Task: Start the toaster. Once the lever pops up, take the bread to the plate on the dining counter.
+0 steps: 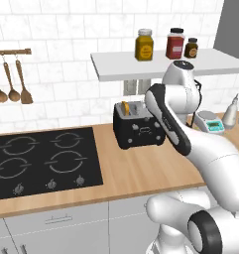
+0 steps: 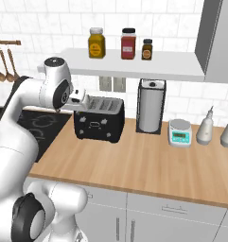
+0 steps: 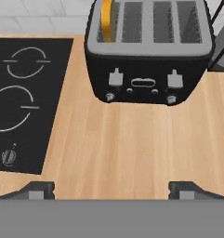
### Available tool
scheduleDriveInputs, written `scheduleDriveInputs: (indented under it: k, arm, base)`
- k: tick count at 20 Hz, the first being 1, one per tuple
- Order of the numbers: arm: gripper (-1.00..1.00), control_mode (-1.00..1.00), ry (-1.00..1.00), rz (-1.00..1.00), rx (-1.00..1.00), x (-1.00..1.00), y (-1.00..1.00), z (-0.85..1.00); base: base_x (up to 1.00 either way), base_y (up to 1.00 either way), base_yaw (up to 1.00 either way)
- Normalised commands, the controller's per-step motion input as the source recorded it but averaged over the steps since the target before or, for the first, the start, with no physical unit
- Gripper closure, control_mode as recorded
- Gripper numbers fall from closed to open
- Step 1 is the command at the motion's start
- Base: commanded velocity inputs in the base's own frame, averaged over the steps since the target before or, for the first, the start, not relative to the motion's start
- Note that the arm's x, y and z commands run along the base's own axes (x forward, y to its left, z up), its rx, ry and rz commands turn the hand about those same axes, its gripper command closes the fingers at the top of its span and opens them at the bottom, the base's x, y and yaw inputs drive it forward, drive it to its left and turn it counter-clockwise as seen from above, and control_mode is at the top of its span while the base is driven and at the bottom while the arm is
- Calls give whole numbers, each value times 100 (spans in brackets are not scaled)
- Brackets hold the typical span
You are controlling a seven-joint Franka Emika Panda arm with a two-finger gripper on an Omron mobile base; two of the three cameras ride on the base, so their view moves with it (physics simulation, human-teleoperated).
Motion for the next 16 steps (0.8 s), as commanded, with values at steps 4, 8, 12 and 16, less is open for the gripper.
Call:
scheduleDriveInputs:
  k: [4,8,12,16]
  arm:
    - [-100,-100,-2,0,0,27,0,-22]
    - [100,-100,-6,0,0,44,0,-3]
    - [100,-100,-3,0,0,57,0,0]
    - [100,-100,-1,0,0,56,0,-2]
  base:
    - [0,0,0]
    - [0,0,0]
    - [0,0,0]
    - [0,0,0]
